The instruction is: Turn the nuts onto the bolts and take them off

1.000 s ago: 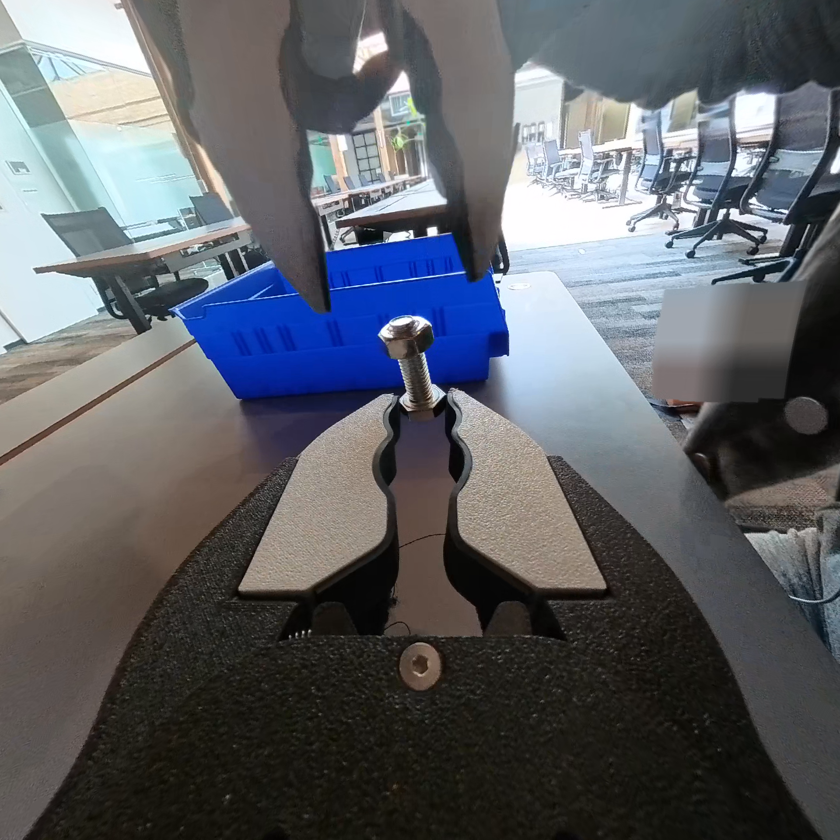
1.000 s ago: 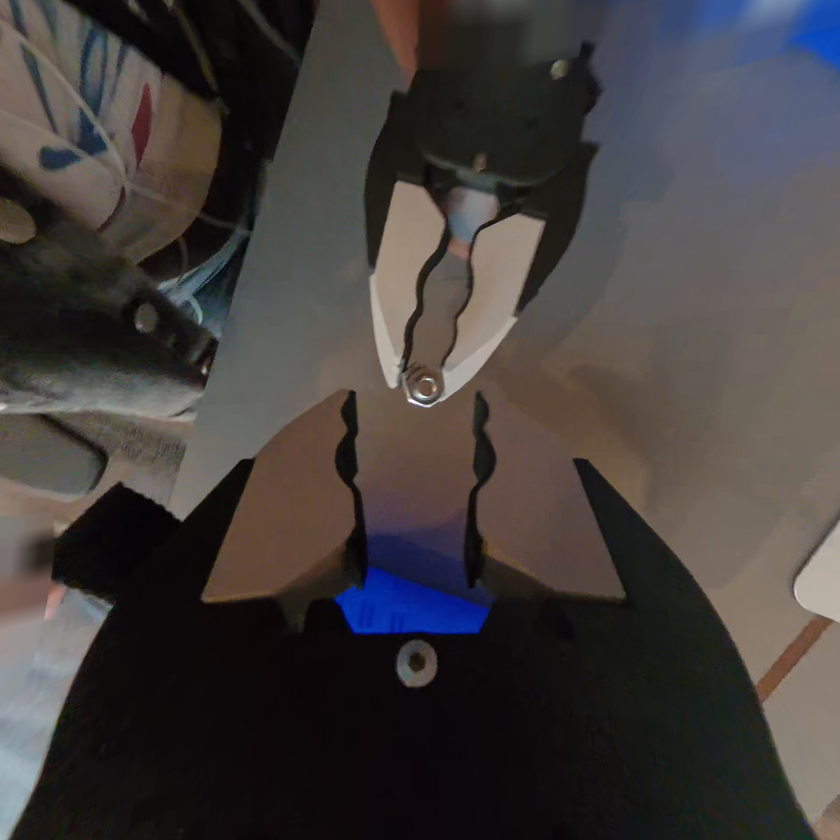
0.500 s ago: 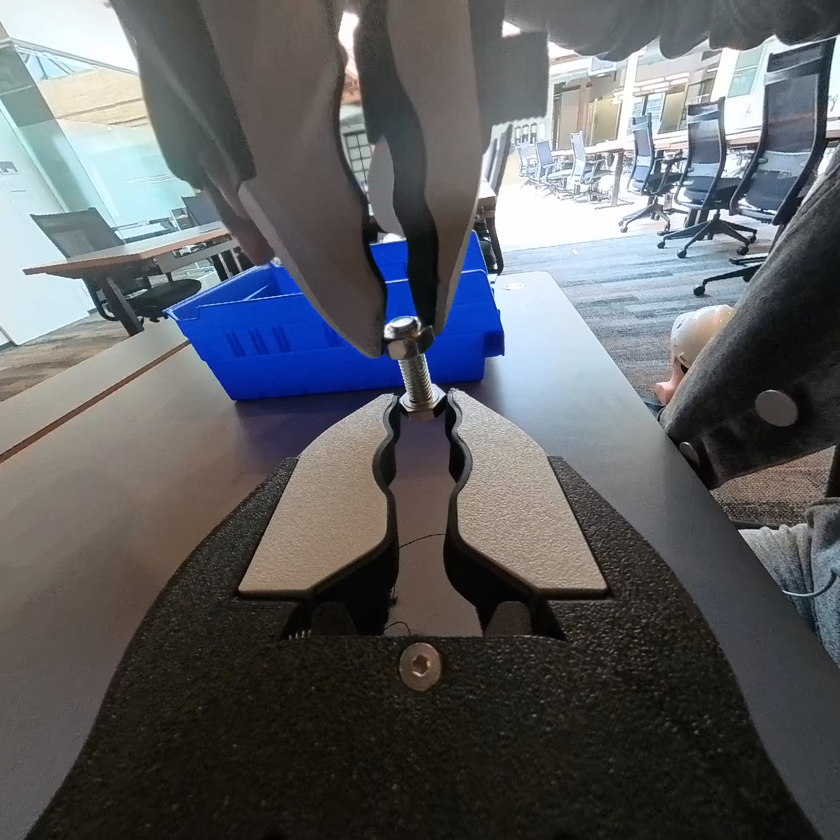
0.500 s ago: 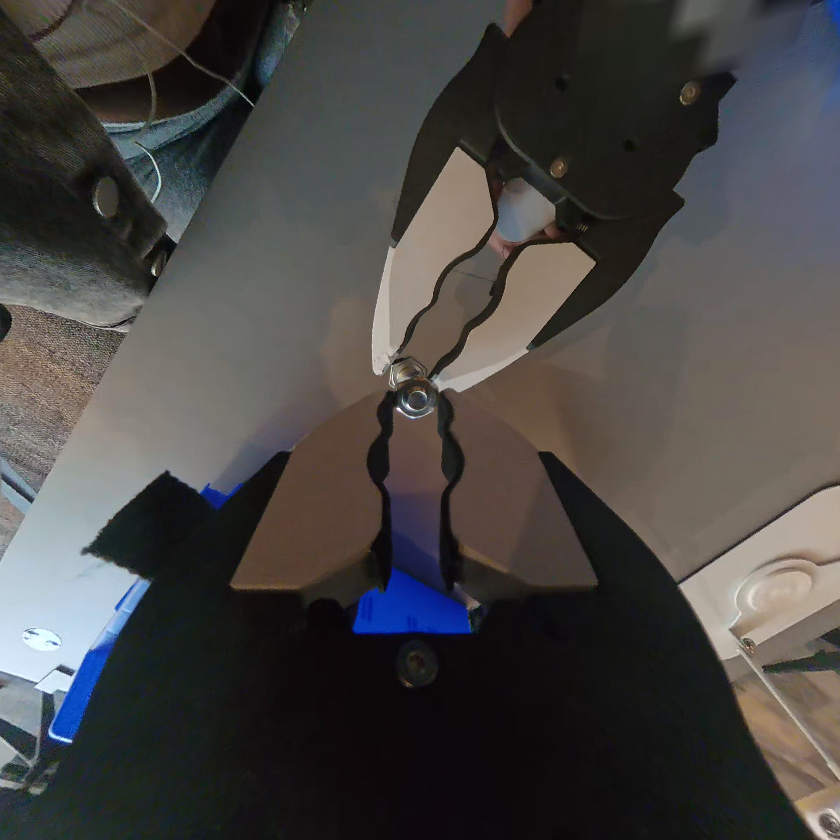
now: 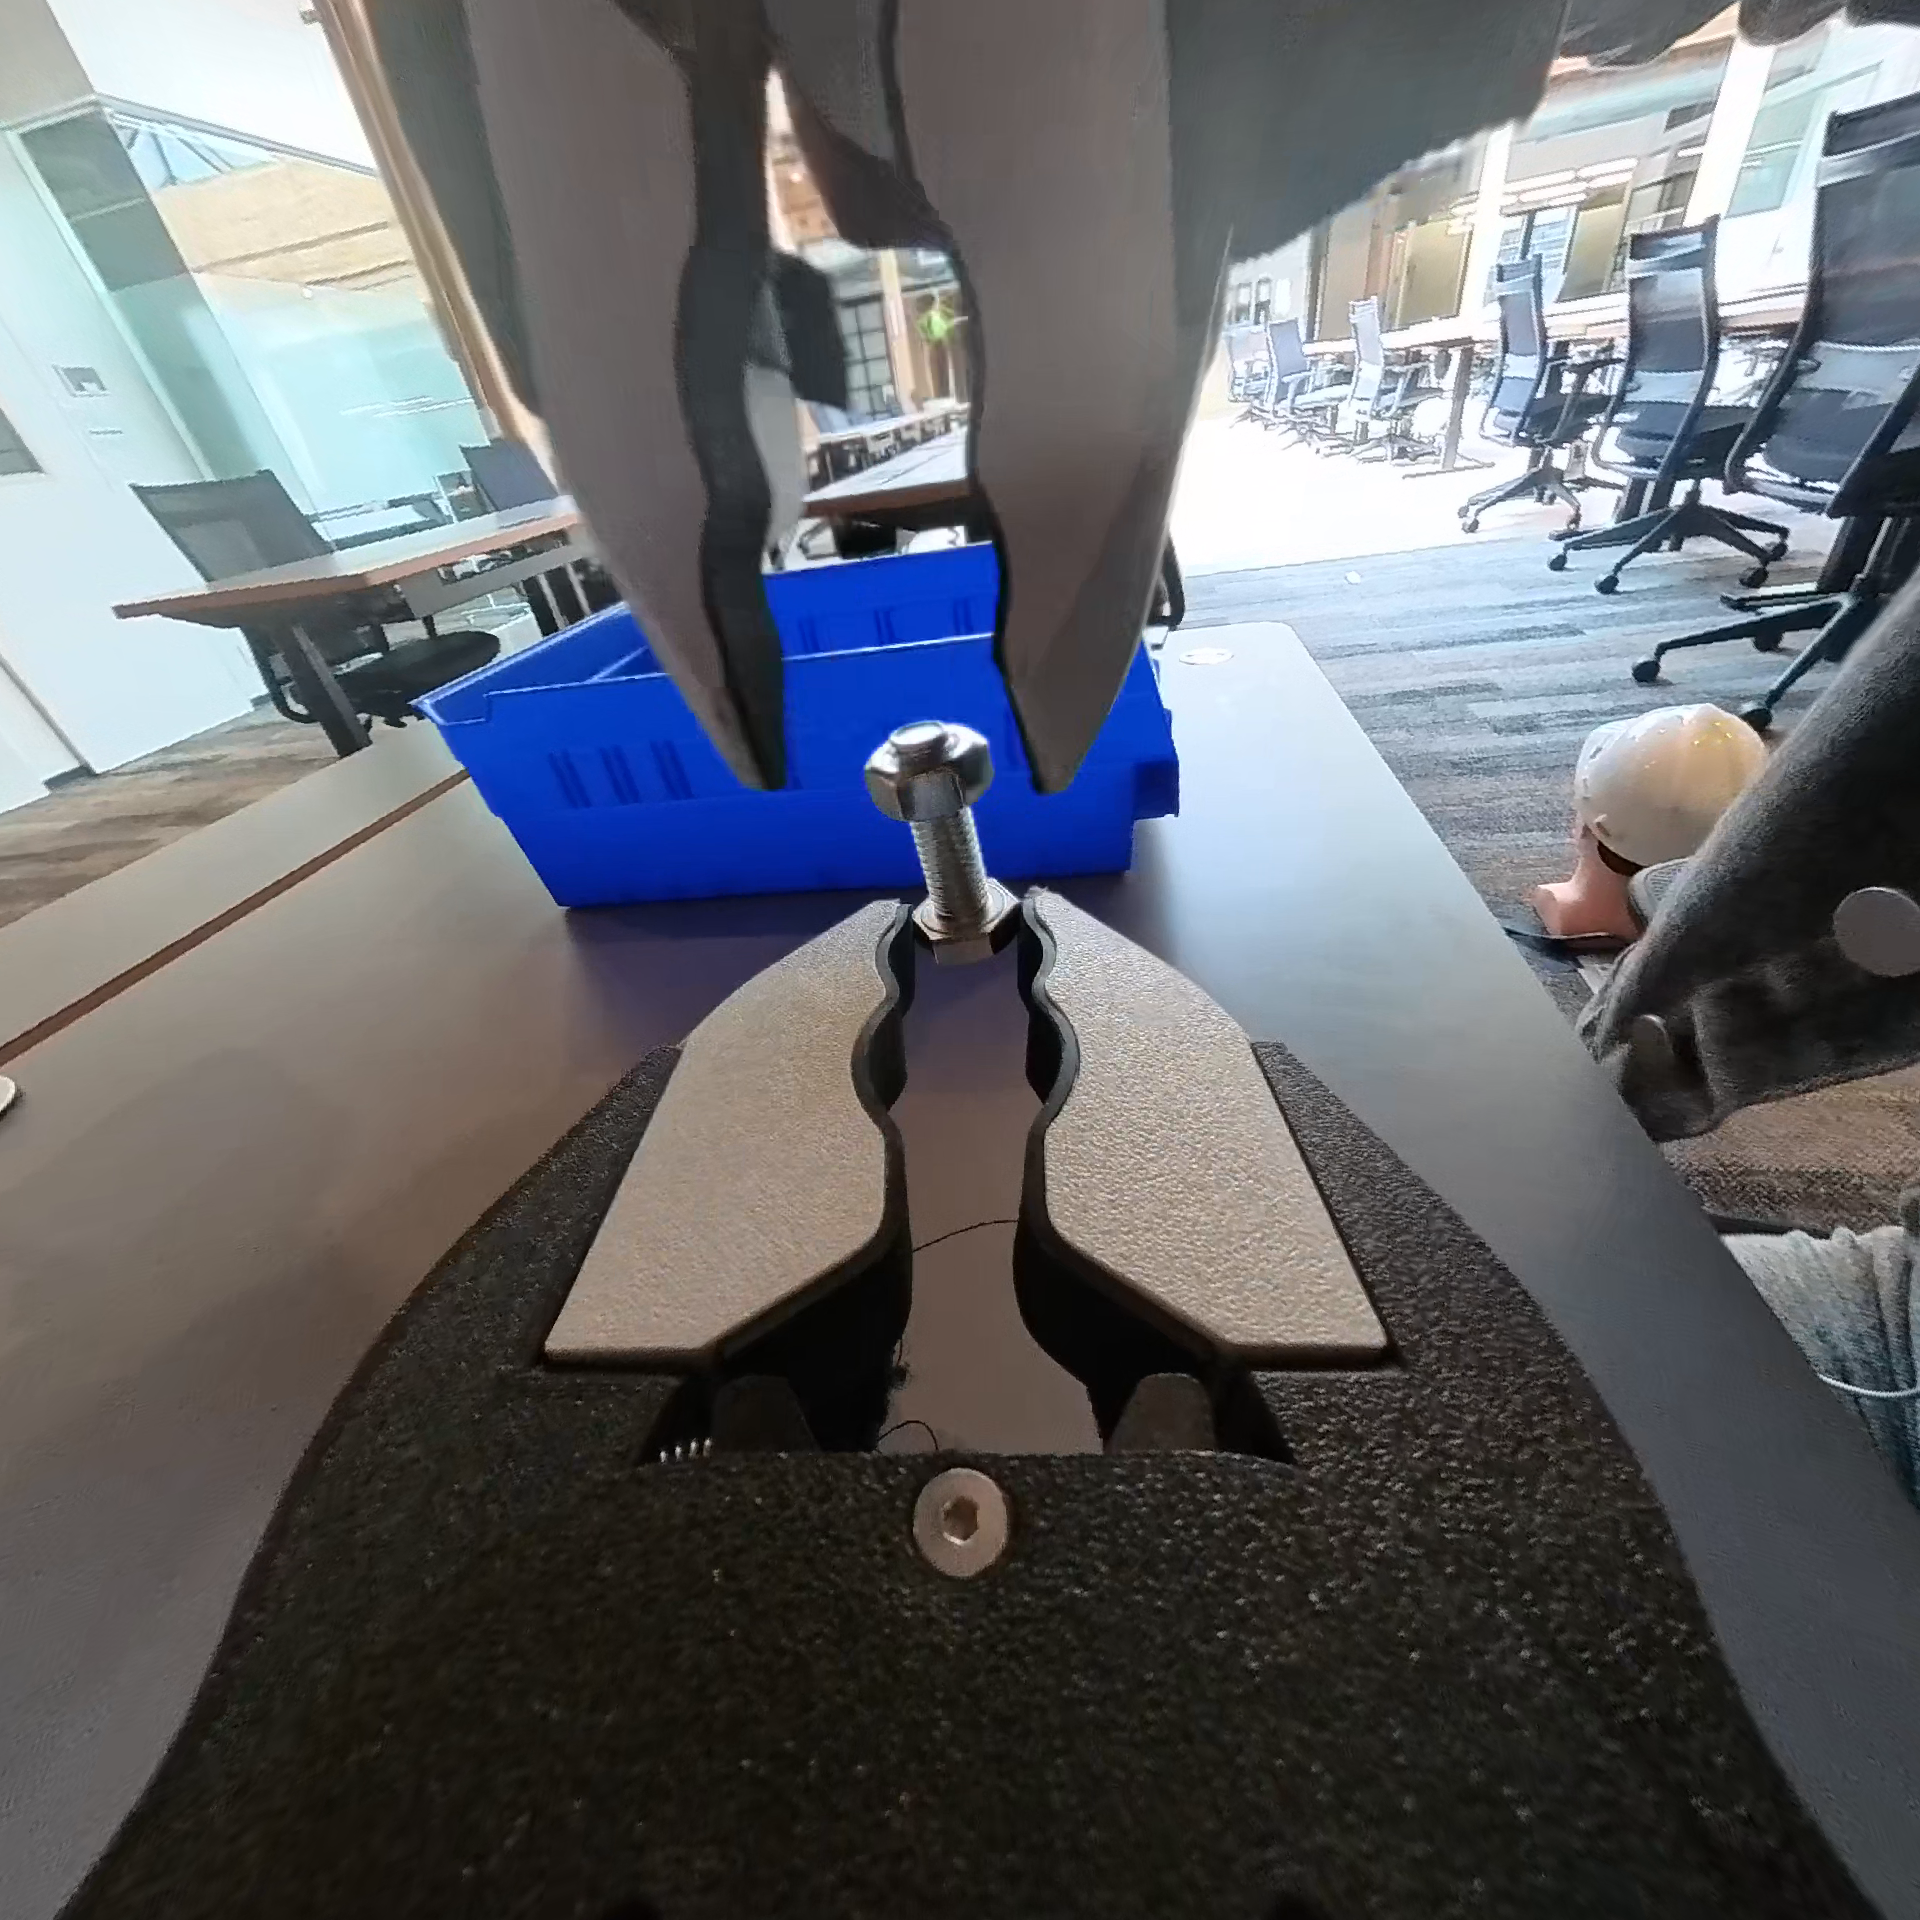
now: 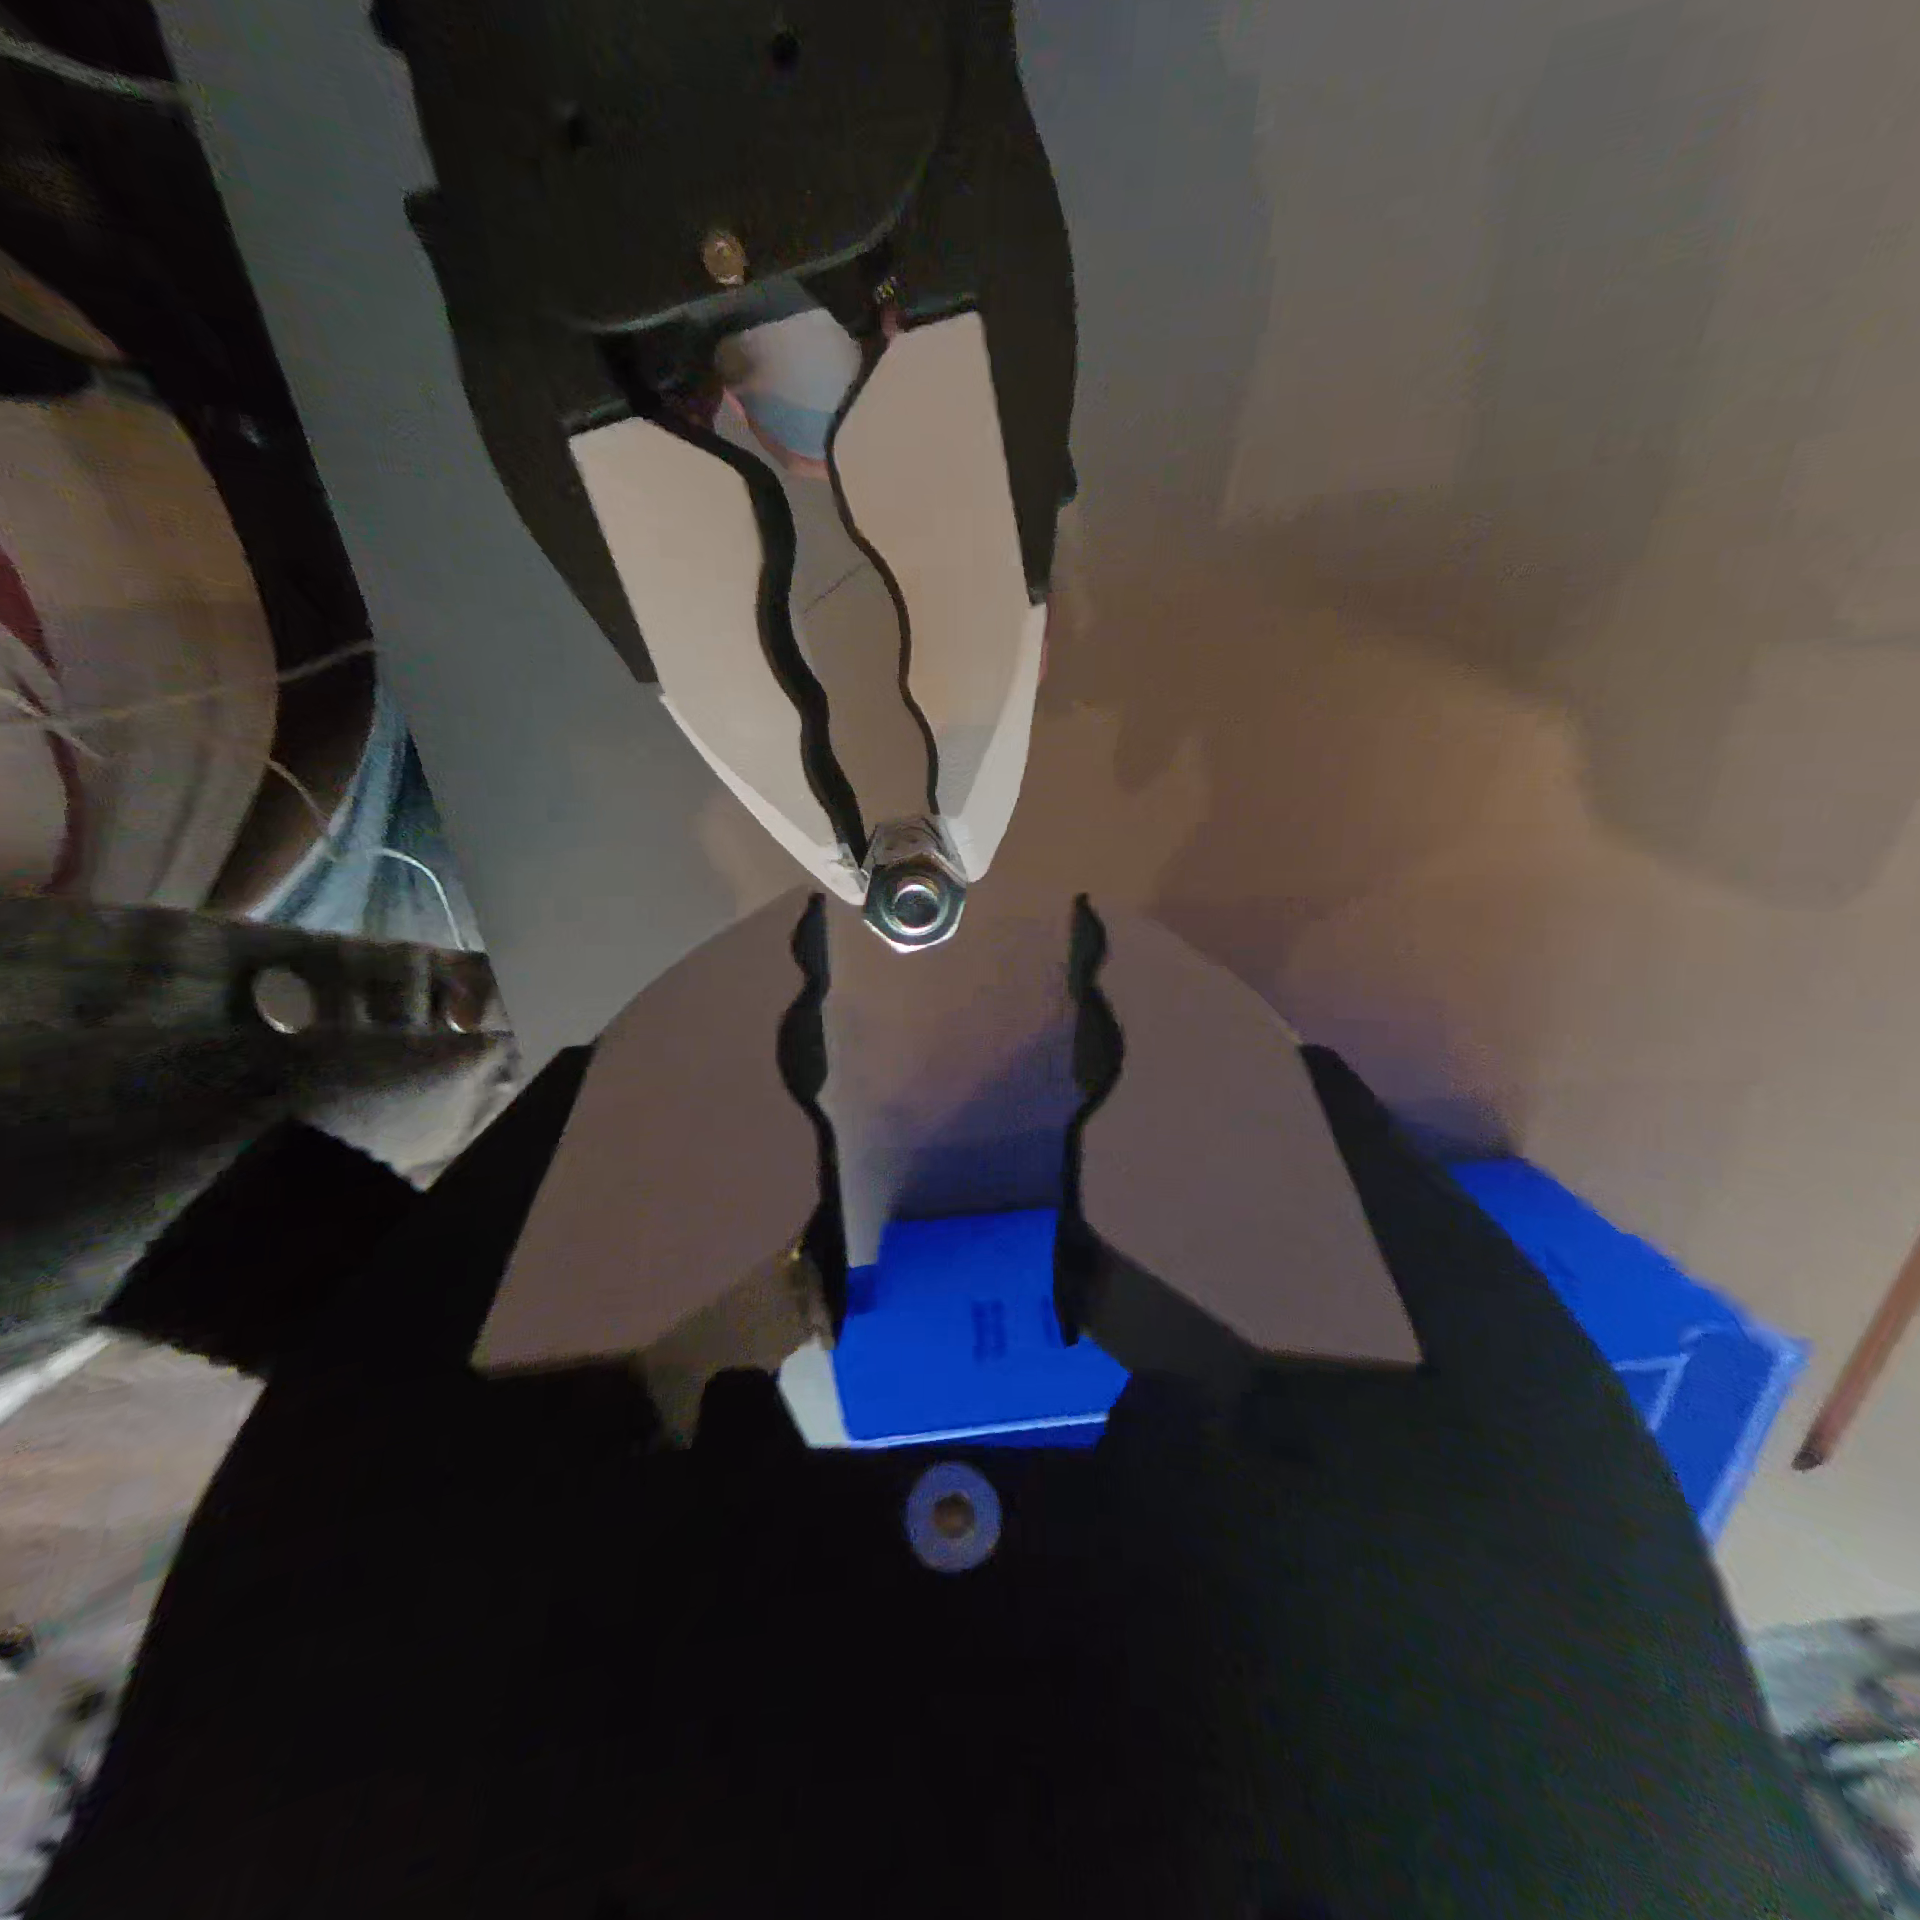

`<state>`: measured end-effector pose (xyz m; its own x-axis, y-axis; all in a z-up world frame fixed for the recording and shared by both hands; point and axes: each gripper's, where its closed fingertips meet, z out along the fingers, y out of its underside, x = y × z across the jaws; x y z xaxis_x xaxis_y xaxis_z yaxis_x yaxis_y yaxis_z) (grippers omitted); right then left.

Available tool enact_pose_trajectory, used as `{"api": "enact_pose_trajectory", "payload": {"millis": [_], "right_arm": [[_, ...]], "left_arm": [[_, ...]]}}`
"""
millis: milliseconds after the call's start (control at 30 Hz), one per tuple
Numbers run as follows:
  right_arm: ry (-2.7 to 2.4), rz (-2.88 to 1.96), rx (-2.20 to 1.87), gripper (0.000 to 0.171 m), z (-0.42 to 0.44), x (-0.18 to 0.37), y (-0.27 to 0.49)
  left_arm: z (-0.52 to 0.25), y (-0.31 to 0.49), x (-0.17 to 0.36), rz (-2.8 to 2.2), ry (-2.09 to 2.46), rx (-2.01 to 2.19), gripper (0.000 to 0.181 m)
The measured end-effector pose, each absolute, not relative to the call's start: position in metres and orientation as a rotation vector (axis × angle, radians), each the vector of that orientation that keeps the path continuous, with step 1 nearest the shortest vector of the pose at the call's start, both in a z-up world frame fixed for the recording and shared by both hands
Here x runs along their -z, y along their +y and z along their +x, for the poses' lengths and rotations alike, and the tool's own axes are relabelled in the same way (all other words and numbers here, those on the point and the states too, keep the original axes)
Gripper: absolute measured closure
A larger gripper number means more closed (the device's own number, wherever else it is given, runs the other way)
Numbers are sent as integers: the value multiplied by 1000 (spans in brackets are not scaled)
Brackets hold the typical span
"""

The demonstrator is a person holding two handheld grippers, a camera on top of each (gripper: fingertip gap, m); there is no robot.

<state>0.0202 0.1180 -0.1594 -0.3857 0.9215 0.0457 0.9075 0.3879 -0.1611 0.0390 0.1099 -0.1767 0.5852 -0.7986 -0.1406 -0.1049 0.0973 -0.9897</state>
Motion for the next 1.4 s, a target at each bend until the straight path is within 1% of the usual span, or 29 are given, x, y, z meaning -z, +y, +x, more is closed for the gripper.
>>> {"api": "enact_pose_trajectory", "payload": {"millis": [33, 67, 100, 233, 333, 433, 467, 567, 700, 833, 867, 900, 967, 1033, 1100, 1200, 1233, 1333, 1400], "right_arm": [[-2560, -1561, -199, 125, 17, 157, 116], [-2638, -1416, -260, 129, 15, 153, 111], [-2706, -1271, -302, 128, 14, 149, 106], [-2971, -798, -295, 134, 22, 148, 99], [-3057, -618, -220, 134, 22, 154, 101], [-3070, -529, -184, 144, 18, 159, 105], [-3067, -511, -170, 152, 18, 160, 106], [-3033, -589, -192, 154, 17, 160, 108], [-2892, -1033, -148, 154, 17, 159, 111], [-2595, -1589, -128, 153, 16, 160, 112], [-2552, -1668, -137, 152, 18, 161, 111], [-2539, -1682, -132, 146, 19, 163, 111], [-2588, -1595, -102, 138, 22, 165, 113], [-2707, -1384, -179, 129, 19, 161, 107], [-2832, -1142, -239, 134, 19, 155, 102], [-2998, -811, -220, 139, 25, 154, 103], [-3028, -746, -206, 138, 25, 155, 105], [-3082, -663, -225, 143, 23, 158, 106], [-3078, -619, -223, 153, 20, 158, 107]], "left_arm": [[37, 111, 176, -1401, 842, 611, 163], [40, 110, 178, -1399, 848, 615, 163], [40, 110, 178, -1398, 846, 614, 163], [40, 110, 178, -1398, 855, 620, 163], [39, 110, 178, -1398, 852, 624, 163], [39, 110, 178, -1398, 853, 627, 163], [39, 110, 178, -1398, 852, 627, 163], [39, 110, 178, -1397, 849, 620, 163], [37, 112, 177, -1406, 825, 609, 163], [35, 114, 177, -1410, 818, 599, 163], [37, 113, 178, -1406, 829, 597, 163], [37, 113, 177, -1401, 829, 601, 163], [38, 112, 177, -1402, 832, 609, 163], [38, 111, 177, -1400, 840, 614, 163], [39, 111, 178, -1400, 845, 614, 163], [39, 110, 177, -1398, 846, 624, 163], [39, 111, 178, -1398, 847, 625, 163], [39, 110, 178, -1398, 850, 625, 163], [39, 110, 178, -1397, 849, 628, 163]]}}
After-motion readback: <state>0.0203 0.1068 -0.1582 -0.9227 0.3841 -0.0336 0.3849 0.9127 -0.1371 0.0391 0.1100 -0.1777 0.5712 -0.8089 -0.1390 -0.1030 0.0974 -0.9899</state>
